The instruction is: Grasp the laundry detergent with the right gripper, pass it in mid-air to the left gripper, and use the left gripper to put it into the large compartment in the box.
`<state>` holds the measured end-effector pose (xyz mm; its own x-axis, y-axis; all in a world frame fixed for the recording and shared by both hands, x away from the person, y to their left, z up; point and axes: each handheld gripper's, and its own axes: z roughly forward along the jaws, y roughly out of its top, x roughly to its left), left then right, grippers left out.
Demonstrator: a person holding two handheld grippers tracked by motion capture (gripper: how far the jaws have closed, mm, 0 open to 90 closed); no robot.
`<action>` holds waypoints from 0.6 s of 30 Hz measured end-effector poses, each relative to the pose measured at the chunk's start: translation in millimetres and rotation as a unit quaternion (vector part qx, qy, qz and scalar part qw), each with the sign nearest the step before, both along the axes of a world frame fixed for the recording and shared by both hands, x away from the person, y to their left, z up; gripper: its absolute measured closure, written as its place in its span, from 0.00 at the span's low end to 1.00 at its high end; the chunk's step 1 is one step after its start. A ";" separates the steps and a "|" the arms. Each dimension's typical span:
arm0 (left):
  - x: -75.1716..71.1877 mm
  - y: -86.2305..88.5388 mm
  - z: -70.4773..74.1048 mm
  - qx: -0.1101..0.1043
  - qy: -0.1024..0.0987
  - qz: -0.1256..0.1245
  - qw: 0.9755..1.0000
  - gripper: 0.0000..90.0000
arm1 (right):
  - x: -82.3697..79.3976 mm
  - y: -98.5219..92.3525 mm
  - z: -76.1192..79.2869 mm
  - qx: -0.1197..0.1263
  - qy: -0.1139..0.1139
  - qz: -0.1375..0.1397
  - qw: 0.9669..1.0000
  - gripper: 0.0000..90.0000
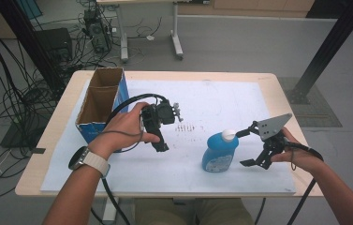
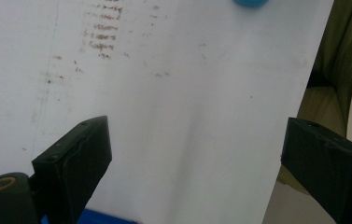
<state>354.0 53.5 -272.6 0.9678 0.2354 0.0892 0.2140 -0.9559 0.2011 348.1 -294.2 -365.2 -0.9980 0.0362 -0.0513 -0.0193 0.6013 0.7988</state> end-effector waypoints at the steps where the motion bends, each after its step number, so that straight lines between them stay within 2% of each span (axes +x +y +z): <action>1: 0.0 0.0 -0.1 0.000 0.000 0.000 1.000 0.10 | 0.0 0.1 -0.3 0.000 0.000 0.000 1.000 0.05; 18: -1.1 -0.2 -1.1 0.001 0.001 0.003 1.000 0.10 | -0.2 0.5 -6.4 0.003 0.005 -0.001 1.000 0.05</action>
